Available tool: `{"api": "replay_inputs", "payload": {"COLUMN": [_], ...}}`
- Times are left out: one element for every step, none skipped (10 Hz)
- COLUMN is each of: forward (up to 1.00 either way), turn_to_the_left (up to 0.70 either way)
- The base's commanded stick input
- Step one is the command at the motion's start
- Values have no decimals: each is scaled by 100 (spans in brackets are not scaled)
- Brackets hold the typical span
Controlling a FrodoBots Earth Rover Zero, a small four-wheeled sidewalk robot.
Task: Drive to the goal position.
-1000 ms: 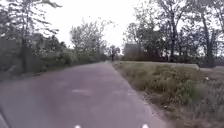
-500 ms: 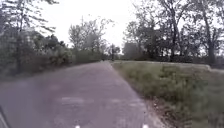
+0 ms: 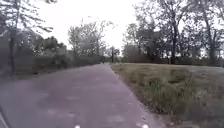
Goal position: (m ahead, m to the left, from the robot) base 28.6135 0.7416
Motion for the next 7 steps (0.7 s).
{"api": "replay_inputs", "payload": {"forward": [100,100,100,100,100,100,100], "turn_to_the_left": [7,0,0,0,0,0,0]}}
